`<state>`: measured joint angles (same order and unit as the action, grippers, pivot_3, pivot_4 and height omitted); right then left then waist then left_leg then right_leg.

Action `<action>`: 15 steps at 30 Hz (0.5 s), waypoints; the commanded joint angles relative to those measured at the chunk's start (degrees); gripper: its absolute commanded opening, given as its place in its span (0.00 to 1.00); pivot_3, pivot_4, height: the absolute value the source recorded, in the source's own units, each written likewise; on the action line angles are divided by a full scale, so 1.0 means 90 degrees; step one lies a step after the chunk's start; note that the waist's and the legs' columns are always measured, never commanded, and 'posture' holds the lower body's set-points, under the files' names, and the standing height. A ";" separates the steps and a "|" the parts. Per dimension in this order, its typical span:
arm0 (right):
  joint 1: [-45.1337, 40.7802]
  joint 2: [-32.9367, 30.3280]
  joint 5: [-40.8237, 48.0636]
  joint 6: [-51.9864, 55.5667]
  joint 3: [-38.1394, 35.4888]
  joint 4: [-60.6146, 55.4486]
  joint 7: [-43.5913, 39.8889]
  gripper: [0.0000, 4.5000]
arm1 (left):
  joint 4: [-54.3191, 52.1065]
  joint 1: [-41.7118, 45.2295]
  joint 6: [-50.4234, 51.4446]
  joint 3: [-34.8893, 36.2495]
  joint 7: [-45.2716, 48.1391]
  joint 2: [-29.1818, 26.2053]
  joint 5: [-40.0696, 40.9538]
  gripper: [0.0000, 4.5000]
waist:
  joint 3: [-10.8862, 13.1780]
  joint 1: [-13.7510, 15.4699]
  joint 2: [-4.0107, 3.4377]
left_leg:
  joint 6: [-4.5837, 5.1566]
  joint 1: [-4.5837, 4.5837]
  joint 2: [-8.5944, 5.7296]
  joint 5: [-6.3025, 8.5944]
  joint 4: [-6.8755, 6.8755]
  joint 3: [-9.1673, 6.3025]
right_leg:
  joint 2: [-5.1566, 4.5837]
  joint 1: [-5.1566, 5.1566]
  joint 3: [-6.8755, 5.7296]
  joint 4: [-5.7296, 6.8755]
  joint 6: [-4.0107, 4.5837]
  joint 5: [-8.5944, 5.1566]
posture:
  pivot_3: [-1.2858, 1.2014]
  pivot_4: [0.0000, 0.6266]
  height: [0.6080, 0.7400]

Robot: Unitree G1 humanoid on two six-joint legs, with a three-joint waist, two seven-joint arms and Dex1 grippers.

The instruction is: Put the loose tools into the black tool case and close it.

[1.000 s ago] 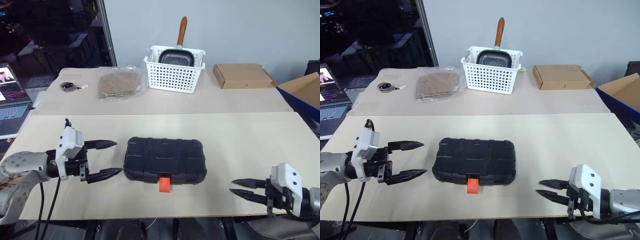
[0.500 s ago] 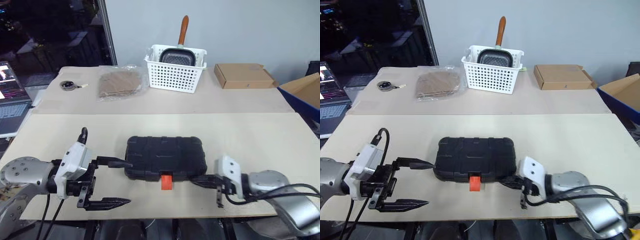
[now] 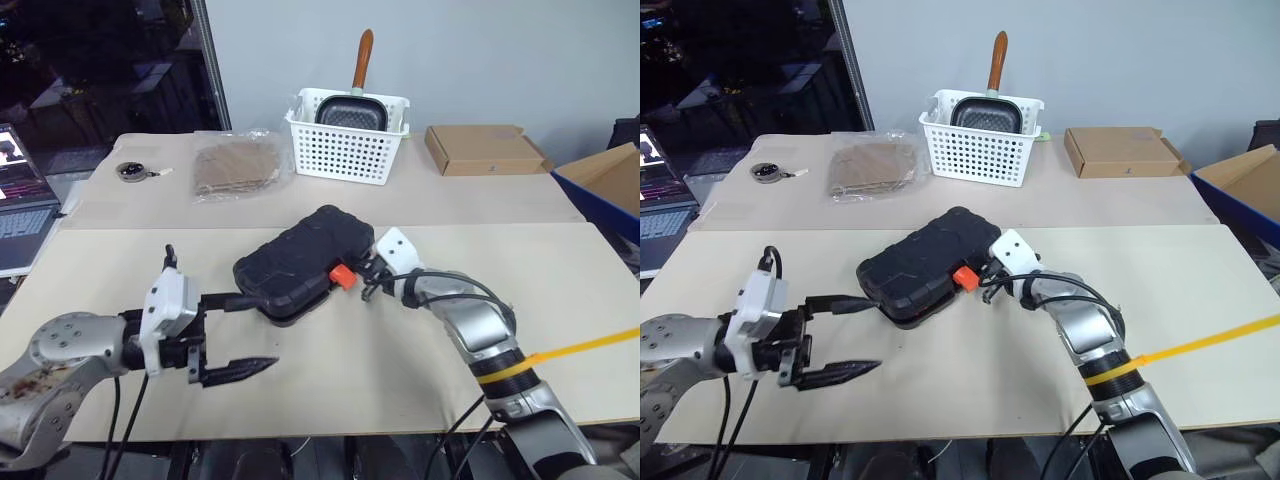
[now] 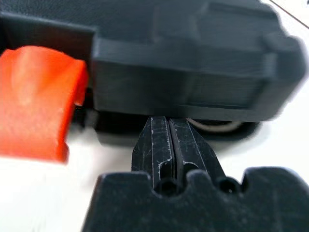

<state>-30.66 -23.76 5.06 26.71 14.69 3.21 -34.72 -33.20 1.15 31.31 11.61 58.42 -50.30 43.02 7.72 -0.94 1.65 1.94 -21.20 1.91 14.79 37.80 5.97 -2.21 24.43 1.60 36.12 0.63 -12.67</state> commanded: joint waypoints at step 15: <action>0.0972 -0.1090 0.1362 0.2139 -0.0833 -0.3009 -0.0626 0.92 | 0.2214 0.1246 -0.0414 -0.2106 -0.0070 0.0941 -0.1838 1.00 | -0.0001 -0.0016 -0.0002 | 0.0024 -0.0006 -0.0013 0.0032 0.0006 0.0009 | -0.0020 -0.0003 0.0010 -0.0008 -0.0032 -0.0014 | 0.52 0.24 1.00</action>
<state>-20.39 -34.06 16.94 45.62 7.37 -22.91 -41.39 -15.27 13.42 27.49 -5.56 56.58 -41.14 28.62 7.71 -1.08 1.63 2.15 -21.19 1.78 15.07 37.85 6.06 -2.40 24.37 1.71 36.08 0.34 -12.80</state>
